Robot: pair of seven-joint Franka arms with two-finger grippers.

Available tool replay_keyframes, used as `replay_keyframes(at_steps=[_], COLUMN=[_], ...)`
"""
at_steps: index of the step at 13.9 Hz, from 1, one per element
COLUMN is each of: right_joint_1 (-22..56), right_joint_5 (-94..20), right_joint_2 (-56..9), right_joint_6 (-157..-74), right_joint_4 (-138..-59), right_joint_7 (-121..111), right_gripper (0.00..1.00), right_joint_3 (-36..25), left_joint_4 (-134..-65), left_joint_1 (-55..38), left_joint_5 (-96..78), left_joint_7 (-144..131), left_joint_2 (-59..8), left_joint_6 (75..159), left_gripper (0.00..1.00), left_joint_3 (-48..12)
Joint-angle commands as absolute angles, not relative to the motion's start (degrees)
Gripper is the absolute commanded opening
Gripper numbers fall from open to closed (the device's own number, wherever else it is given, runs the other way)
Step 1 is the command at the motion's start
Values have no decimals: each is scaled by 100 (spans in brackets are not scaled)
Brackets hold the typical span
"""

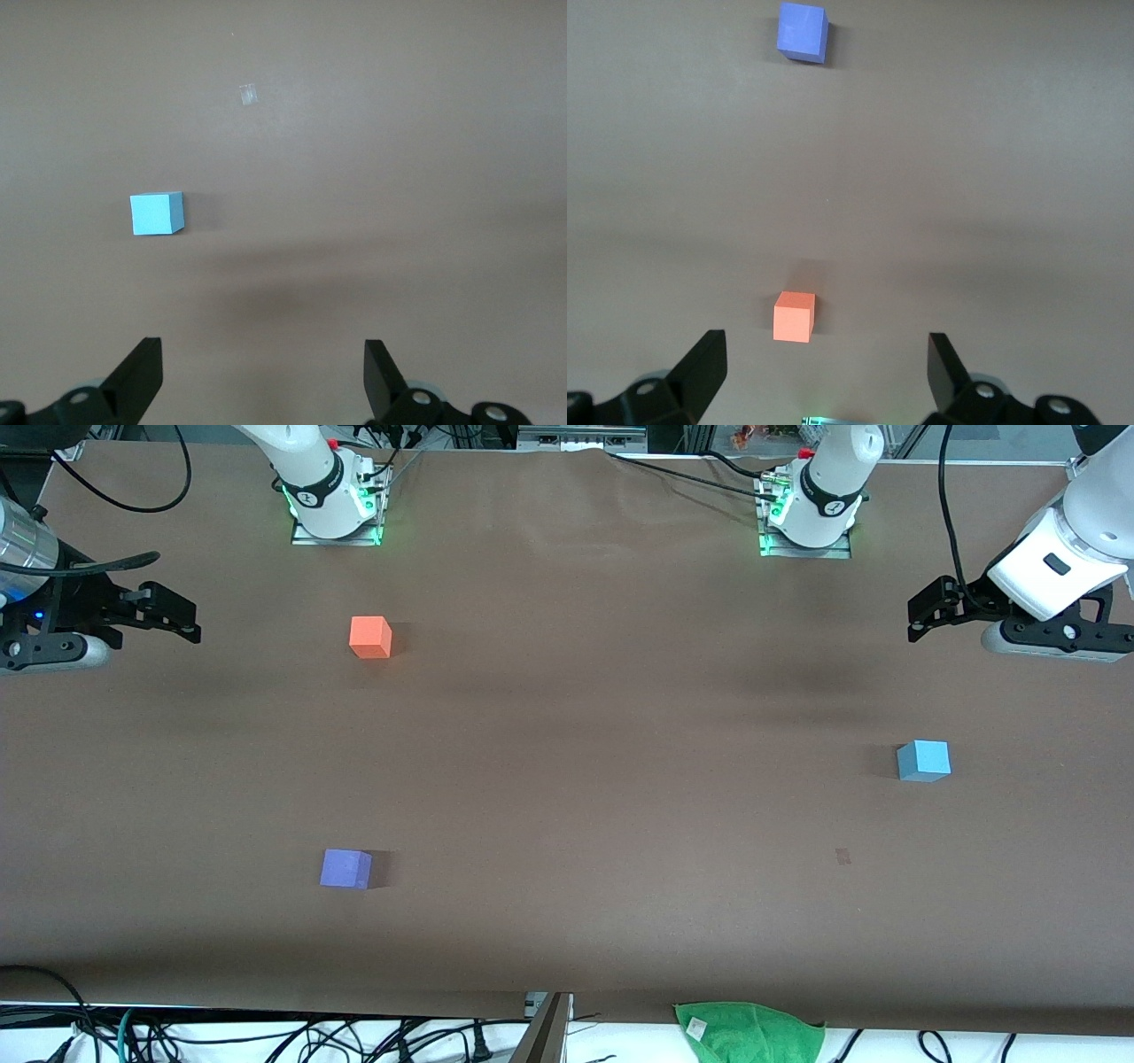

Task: Place blue block between orange and purple blocks
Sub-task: 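Move the left gripper toward the light-blue cube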

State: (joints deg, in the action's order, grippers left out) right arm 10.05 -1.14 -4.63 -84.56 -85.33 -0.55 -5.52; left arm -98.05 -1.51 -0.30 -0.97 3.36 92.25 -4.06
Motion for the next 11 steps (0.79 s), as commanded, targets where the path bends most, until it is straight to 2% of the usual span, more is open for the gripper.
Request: replay_keyframes(at_steps=[1,11], right_joint_1=[1020,1020], right_joint_5=[-79,-79], right_joint_2=[-396,-396], right_joint_6=[-8402,-8402], right_joint_4=[-8552,-8552], right_joint_7=[-44,-53], right_gripper=[100,100], right_joint_3=[-545,-545], left_joint_4=[-9668,-9650], left_joint_1=[-123,53], left_joint_5=[-97,-167], left_joint_7=[-105,-35], left_joint_2=[299,220], left_joint_6=[9097,9105], left_gripper=[100,100], left_joint_3=[-387,-396])
